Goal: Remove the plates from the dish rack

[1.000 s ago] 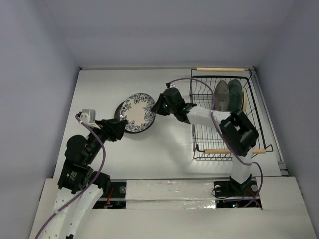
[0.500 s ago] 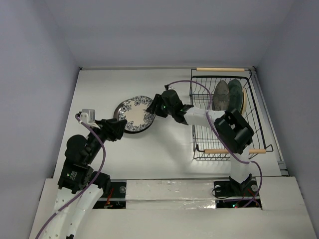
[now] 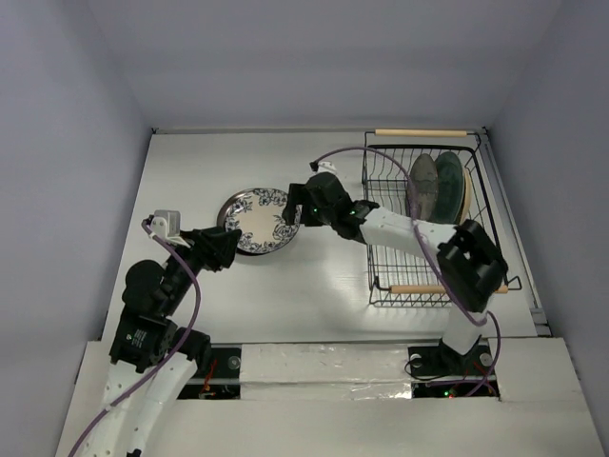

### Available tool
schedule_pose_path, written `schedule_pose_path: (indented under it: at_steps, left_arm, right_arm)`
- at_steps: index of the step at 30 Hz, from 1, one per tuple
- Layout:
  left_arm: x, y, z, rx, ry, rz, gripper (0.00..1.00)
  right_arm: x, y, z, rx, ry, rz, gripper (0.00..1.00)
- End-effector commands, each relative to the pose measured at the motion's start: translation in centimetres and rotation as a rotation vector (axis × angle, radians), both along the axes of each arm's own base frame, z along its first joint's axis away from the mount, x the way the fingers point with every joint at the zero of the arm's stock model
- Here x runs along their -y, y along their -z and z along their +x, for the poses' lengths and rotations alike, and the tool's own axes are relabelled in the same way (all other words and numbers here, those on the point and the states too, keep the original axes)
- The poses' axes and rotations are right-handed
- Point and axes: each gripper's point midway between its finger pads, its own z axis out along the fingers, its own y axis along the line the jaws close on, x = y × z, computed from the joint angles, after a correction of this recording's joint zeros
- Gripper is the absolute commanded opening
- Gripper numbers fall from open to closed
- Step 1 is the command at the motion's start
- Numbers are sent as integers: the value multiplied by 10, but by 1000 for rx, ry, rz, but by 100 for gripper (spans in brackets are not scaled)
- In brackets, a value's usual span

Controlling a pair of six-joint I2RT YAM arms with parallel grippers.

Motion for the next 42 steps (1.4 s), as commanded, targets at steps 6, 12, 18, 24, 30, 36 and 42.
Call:
schedule_pose_path:
  at_steps: [6, 12, 18, 24, 30, 36, 42]
  left_arm:
    - [1, -12, -2, 50, 11, -21, 51]
    - [2, -15, -4, 63, 18, -24, 51]
    - [2, -15, -4, 64, 20, -24, 51]
    - [3, -12, -3, 55, 23, -21, 51]
    - [4, -12, -3, 53, 28, -21, 51]
    - [3, -14, -3, 60, 26, -21, 51]
    - [5, -12, -3, 54, 32, -19, 51]
  right_arm:
    - [101, -153, -18, 369, 181, -51, 0]
    - [257, -195, -14, 423, 561, -266, 0]
    - [346, -181, -27, 364, 798, -463, 12]
    - [361, -151, -9, 285, 788, -442, 60]
    - [361, -122, 20, 236, 778, -459, 47]
    - [365, -88, 39, 168, 768, -507, 43]
    - [374, -96, 37, 186, 786, -558, 24]
